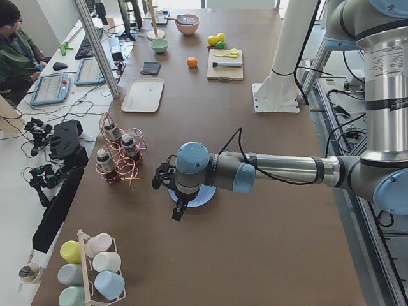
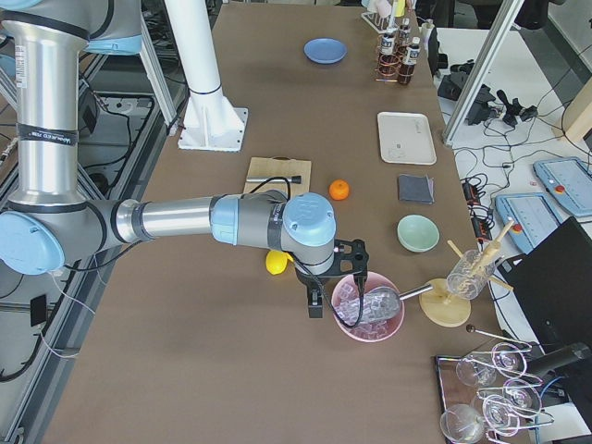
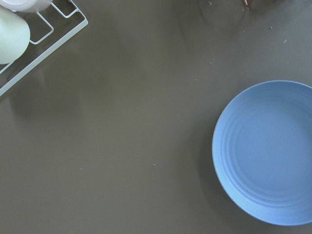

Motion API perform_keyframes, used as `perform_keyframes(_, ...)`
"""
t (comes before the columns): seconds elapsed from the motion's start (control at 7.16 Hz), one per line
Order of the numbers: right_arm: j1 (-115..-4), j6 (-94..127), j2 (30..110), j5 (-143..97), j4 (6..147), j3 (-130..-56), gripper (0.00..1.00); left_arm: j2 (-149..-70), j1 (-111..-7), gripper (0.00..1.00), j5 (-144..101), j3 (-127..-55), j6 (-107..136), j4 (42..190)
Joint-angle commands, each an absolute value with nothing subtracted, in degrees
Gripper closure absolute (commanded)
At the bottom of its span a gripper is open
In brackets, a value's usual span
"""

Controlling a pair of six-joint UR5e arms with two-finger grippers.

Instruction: Pick orange to plate

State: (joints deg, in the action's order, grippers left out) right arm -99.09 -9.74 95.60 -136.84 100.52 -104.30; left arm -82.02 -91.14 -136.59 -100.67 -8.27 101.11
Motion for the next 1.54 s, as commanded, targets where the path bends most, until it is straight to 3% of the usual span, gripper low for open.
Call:
perform_keyframes(0.0,-99.0,-9.6,95.2,-136.8,100.5,-104.4,0.00,-83.6,-91.1,0.02,-136.9,-100.0,-8.0,101.4)
perform_keyframes(0.98,-93.4,0.3,95.1,-138.8,94.2,-104.7,0.00,-84.6,-89.5,0.02,-141.1,-95.1,-7.2,107.6)
perform_keyframes(1.4,-87.4,14.4,93.9,-138.9,85.9,-104.8,0.00,-85.6,-80.7,0.02,-140.6,-86.3,14.4,129.6)
